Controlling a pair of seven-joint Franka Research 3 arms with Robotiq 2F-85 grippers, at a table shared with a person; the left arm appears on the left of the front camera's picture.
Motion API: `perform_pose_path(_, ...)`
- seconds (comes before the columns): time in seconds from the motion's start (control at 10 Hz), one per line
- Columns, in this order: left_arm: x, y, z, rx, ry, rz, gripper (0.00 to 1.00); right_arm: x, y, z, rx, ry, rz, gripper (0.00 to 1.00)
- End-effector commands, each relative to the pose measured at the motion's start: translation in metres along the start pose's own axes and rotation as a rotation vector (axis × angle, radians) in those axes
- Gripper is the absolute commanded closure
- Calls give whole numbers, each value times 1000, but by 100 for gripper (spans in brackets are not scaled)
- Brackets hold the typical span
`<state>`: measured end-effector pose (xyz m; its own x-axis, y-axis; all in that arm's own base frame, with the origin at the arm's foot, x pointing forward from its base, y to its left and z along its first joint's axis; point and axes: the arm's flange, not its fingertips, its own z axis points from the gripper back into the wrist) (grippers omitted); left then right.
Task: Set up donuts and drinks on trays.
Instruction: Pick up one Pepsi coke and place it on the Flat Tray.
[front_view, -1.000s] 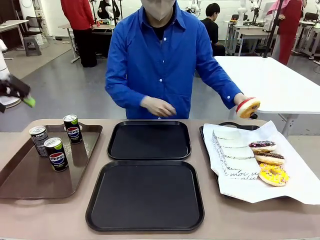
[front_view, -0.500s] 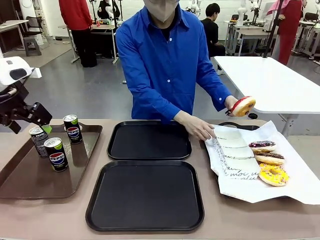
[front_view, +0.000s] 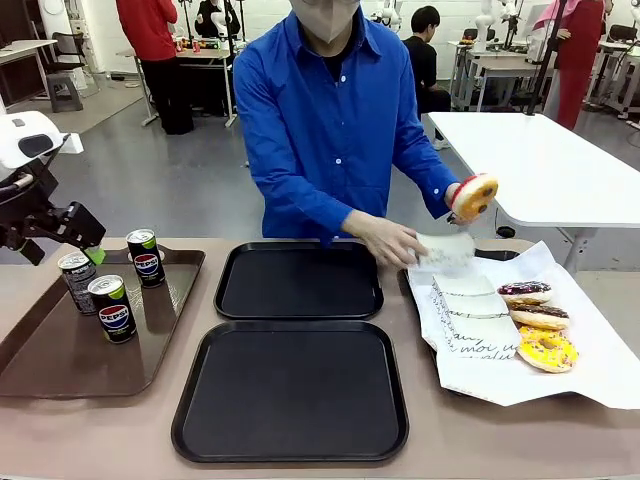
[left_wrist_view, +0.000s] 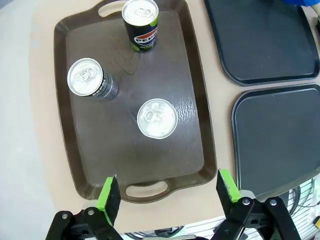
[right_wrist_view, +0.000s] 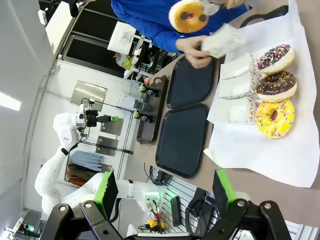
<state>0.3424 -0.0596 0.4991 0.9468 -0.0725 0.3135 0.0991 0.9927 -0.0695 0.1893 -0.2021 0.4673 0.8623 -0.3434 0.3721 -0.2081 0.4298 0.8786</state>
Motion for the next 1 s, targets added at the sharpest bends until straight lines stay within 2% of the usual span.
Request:
perform_pose_path(0.0, -3, 0, 1, 16, 5, -2, 0, 3, 1, 0, 22, -15, 16, 0)
perform_pose_path(0.7, 0, 0, 1, 4, -1, -7, 0, 3, 1, 0, 22, -15, 16, 0)
perform_pose_path(0.9, 0, -5, -7, 58, 47, -52, 0, 3, 1, 0, 22, -15, 16, 0)
